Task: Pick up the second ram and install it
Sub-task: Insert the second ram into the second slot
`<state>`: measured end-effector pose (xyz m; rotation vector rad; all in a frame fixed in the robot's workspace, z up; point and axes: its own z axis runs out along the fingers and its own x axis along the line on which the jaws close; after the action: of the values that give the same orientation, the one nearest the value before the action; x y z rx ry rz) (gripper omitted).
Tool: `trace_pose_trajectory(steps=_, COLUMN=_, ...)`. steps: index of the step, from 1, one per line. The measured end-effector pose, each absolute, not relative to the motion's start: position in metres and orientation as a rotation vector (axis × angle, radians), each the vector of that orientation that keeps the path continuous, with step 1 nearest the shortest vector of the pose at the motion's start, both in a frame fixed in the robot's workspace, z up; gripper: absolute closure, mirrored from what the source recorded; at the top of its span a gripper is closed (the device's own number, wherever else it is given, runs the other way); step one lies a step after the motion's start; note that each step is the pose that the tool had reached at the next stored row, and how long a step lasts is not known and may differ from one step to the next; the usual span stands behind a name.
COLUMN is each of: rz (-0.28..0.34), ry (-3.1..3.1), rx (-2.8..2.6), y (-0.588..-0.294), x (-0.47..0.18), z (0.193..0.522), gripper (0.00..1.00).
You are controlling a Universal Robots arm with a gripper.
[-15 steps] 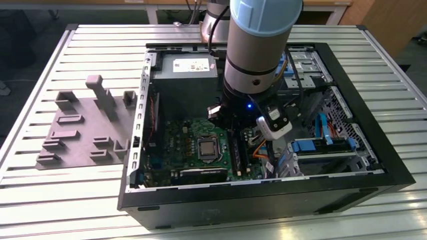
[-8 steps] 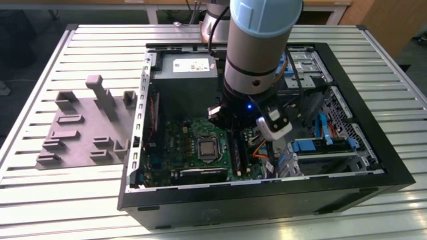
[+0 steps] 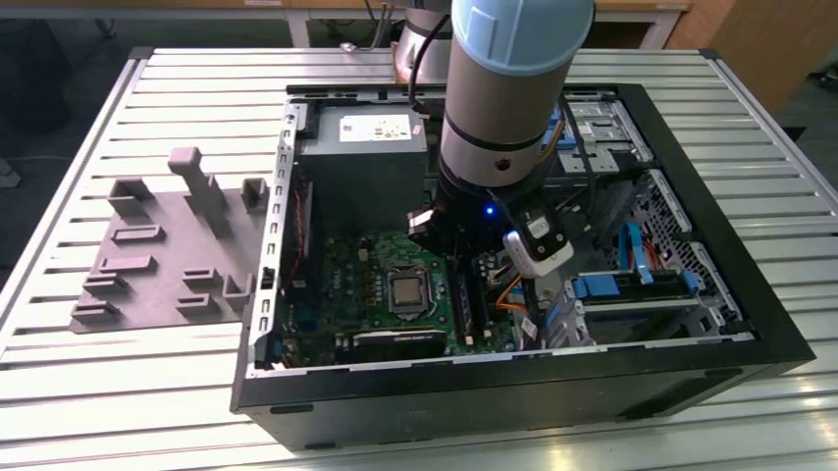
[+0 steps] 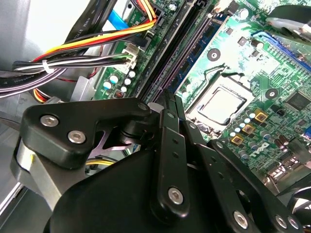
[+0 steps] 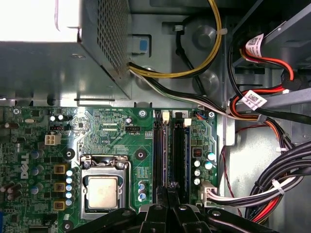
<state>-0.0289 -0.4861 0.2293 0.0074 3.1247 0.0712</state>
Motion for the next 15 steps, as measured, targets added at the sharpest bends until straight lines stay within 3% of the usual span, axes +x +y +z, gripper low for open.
trace_pose_trajectory(steps=15, rz=0.074, ry=3.125, rx=0.014, y=-0.4861, x=-0.0288, z=0.2268, gripper=0.88)
